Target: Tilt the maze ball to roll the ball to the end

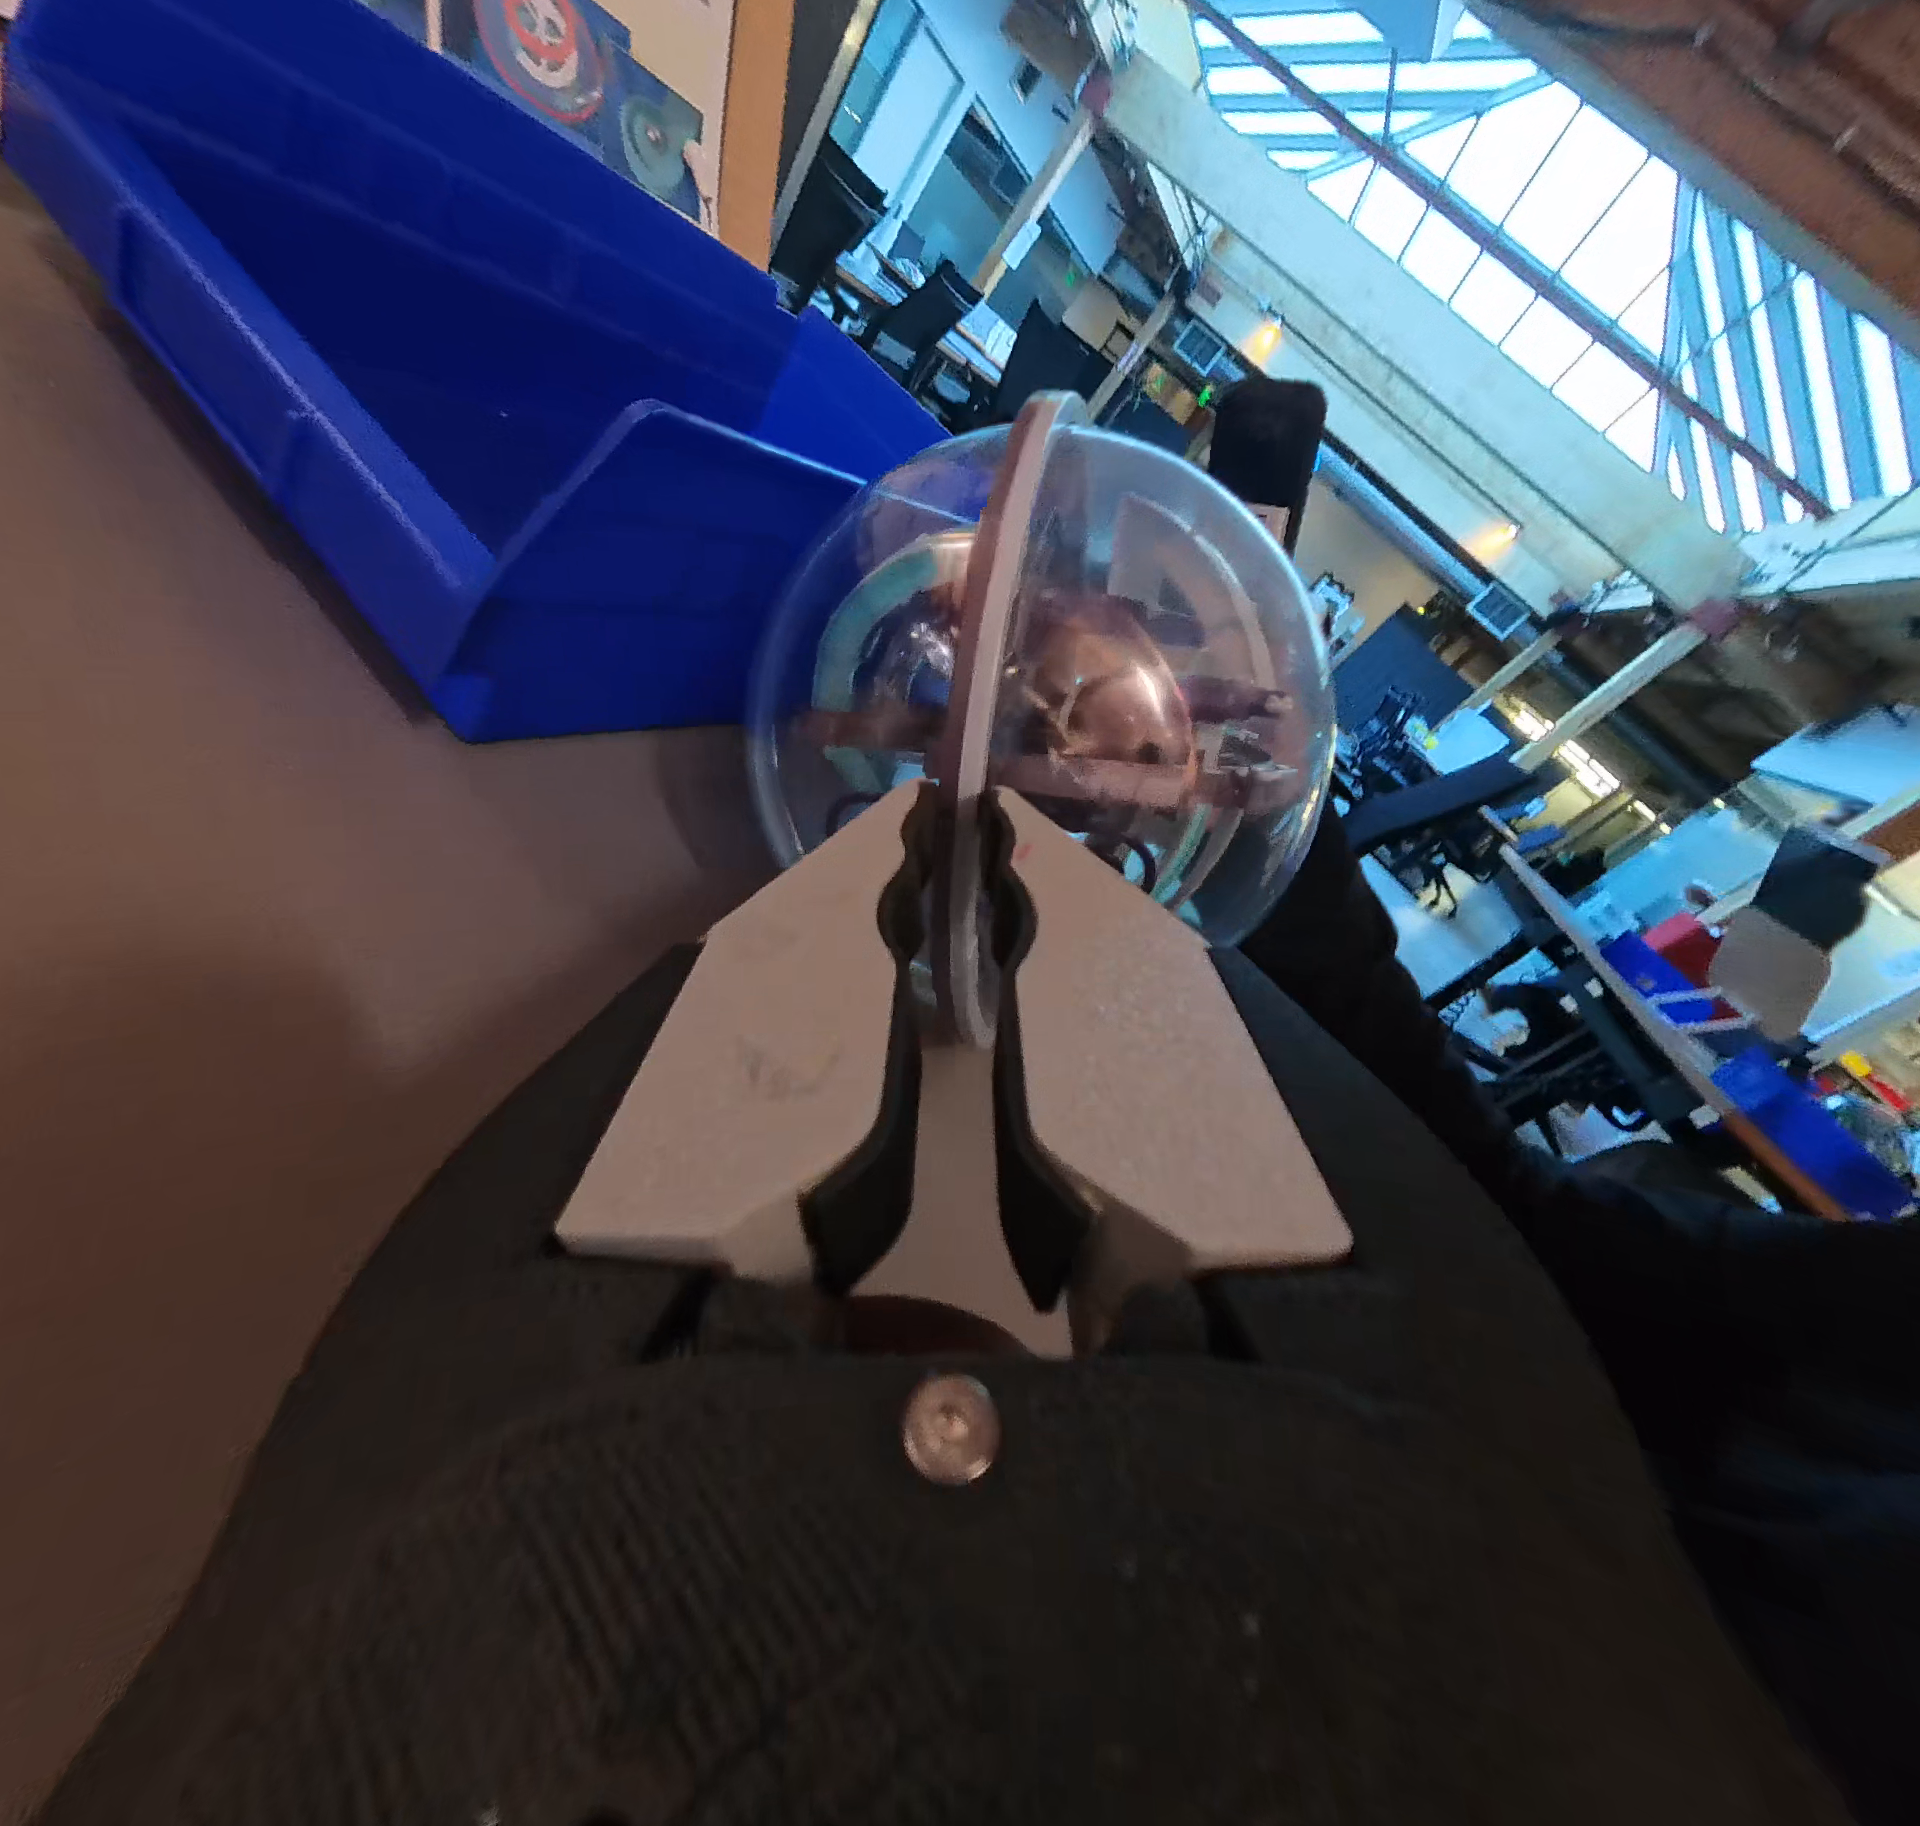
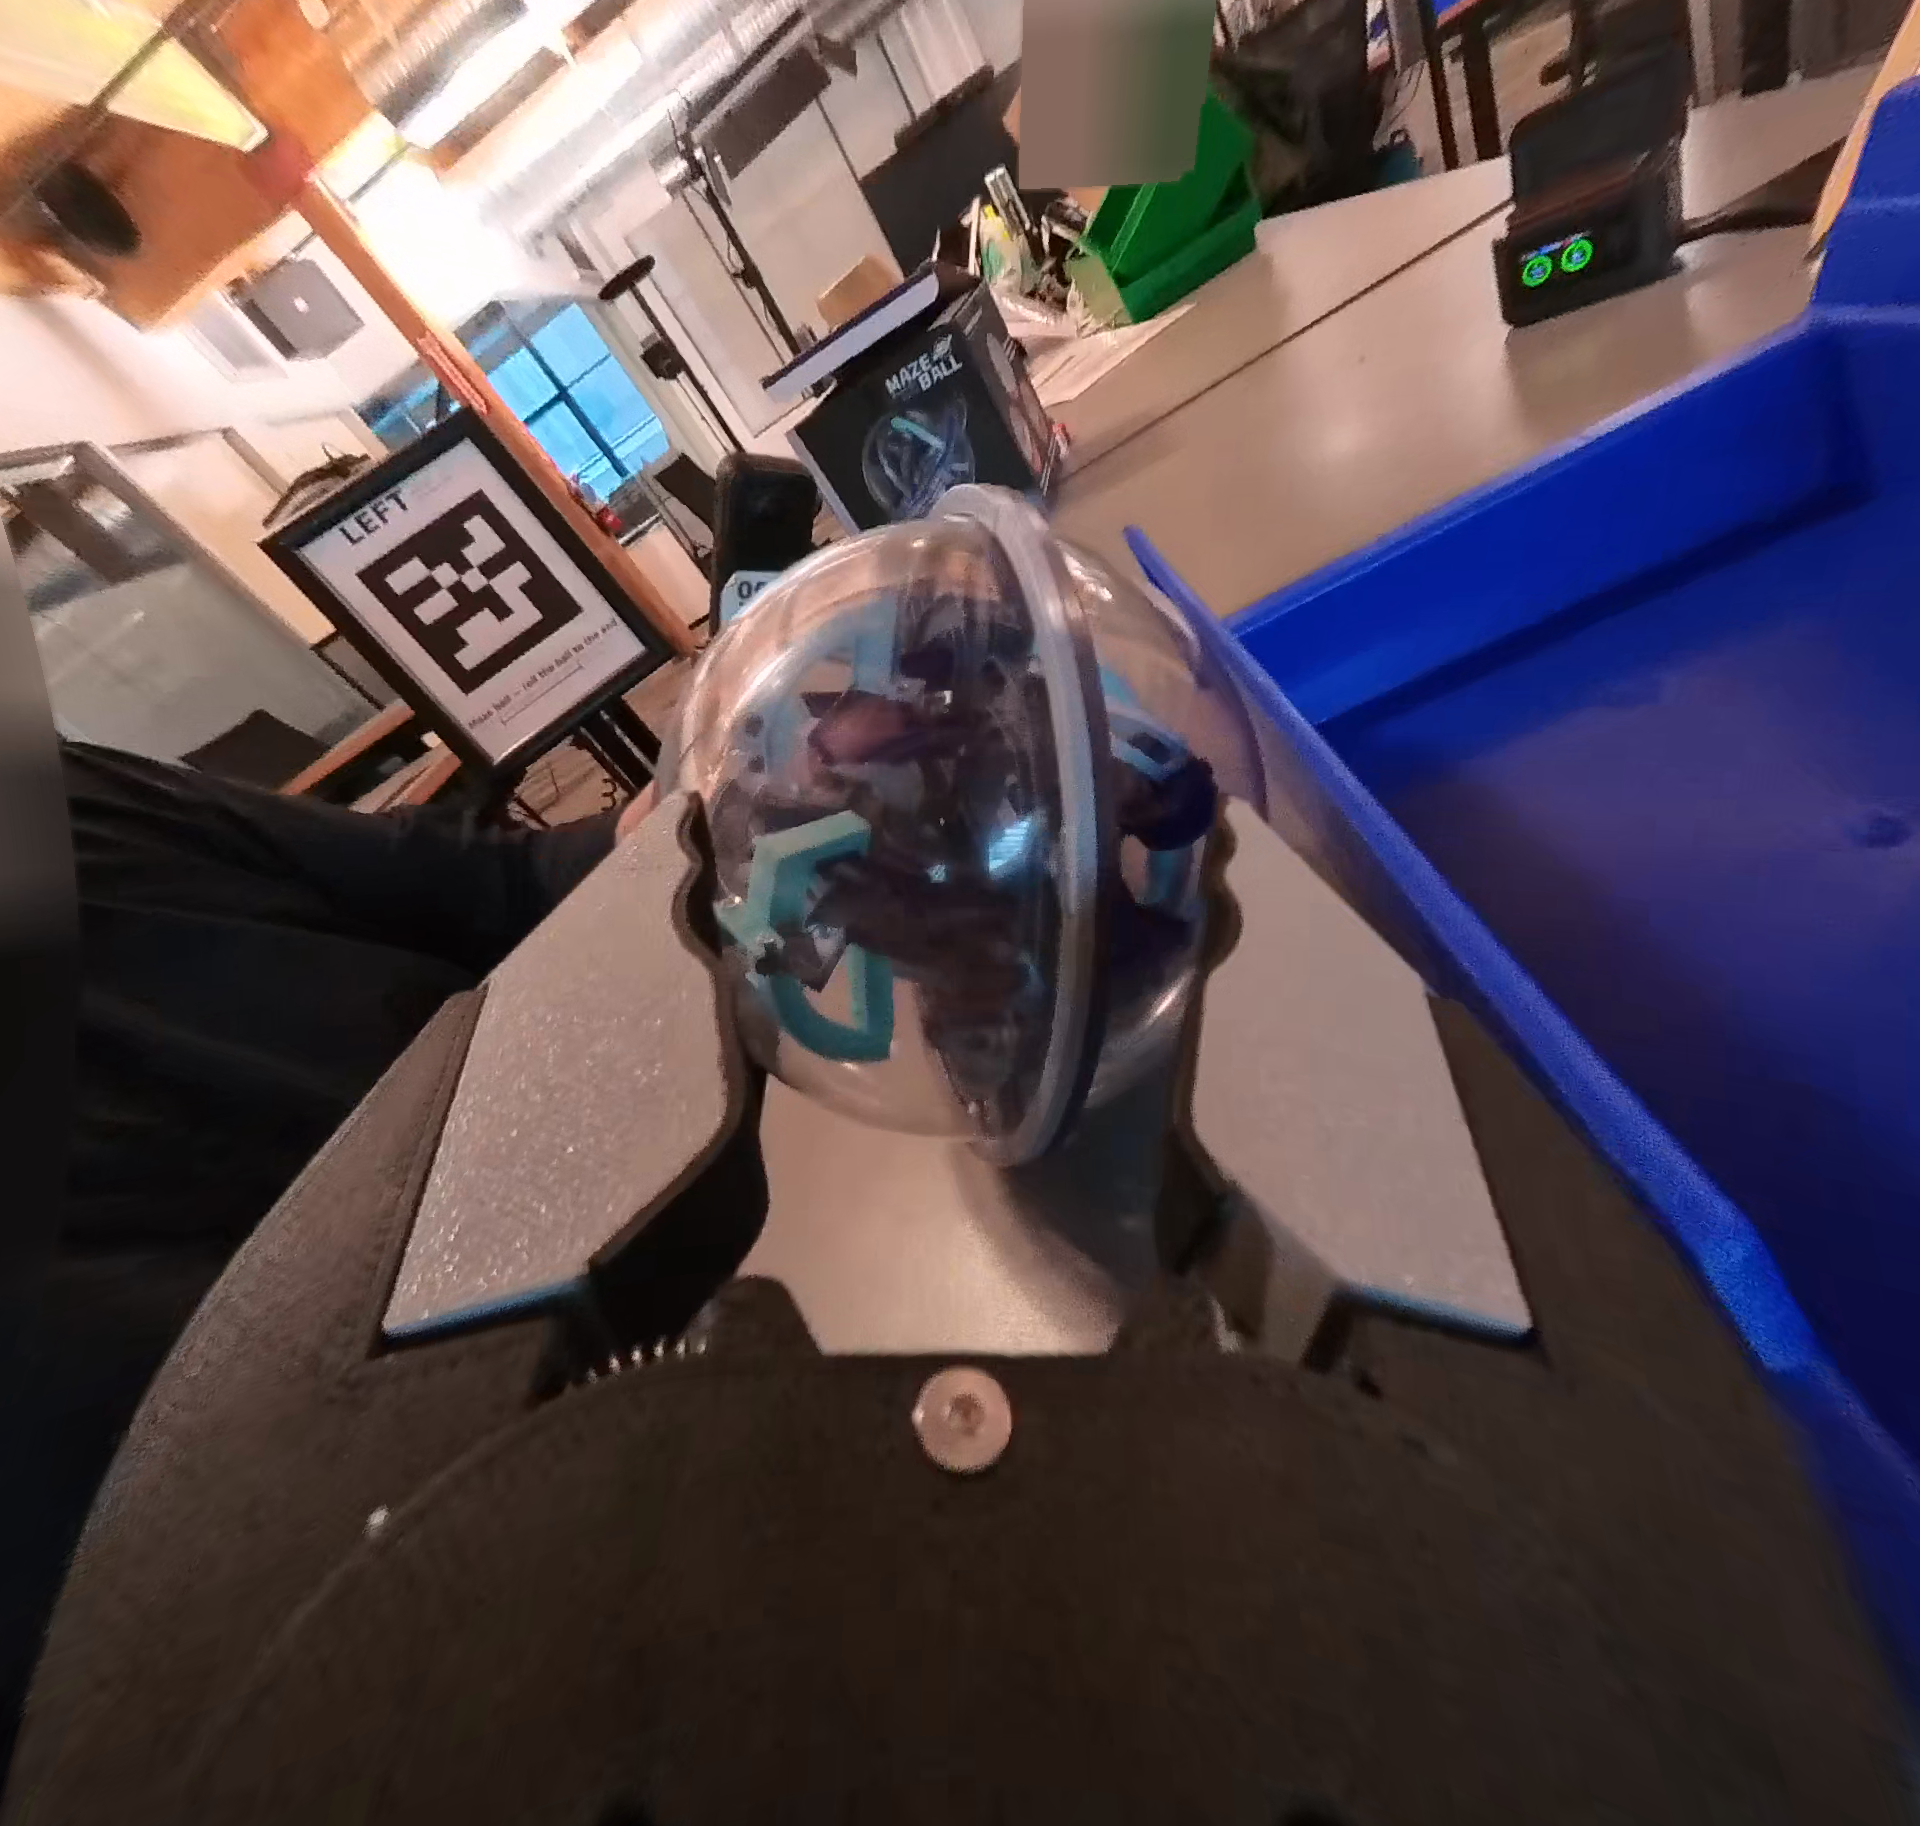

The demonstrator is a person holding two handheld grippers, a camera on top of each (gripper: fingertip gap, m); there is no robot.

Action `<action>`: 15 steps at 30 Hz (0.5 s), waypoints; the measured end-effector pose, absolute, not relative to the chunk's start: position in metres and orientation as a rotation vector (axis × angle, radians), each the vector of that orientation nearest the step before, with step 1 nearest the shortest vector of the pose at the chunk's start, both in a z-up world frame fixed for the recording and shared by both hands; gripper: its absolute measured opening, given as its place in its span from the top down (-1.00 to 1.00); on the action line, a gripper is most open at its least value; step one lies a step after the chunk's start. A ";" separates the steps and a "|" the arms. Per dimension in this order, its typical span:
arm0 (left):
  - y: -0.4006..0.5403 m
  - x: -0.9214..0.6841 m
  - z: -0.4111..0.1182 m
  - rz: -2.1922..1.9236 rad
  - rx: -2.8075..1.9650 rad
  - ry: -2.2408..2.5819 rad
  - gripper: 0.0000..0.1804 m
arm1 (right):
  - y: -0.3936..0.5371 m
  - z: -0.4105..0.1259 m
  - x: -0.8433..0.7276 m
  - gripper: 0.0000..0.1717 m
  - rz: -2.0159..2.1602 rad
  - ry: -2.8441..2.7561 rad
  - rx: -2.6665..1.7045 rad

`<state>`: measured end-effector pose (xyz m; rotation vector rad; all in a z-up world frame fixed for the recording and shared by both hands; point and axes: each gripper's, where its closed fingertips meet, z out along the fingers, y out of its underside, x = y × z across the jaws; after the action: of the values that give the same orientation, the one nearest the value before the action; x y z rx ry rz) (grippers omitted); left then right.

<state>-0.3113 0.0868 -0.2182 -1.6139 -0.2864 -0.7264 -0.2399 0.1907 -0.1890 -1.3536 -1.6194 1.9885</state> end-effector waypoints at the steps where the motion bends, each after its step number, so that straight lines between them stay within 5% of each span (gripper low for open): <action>1: 0.086 -0.312 -0.218 -0.726 -1.609 -0.301 0.94 | 0.189 -0.190 -0.240 -0.06 1.999 -1.628 -1.361; 8: 0.072 -0.319 -0.218 -0.706 -1.552 -0.432 0.95 | 0.179 -0.195 -0.236 0.00 2.085 -1.666 -1.414; 15: 0.054 -0.304 -0.223 -0.713 -1.530 -0.507 0.94 | 0.160 -0.208 -0.251 -0.29 2.015 -1.712 -1.490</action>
<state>-0.3036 0.0542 -0.2228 -1.5299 -0.5071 -0.7130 -0.2514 0.1601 -0.2076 -1.4903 -1.7116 2.0145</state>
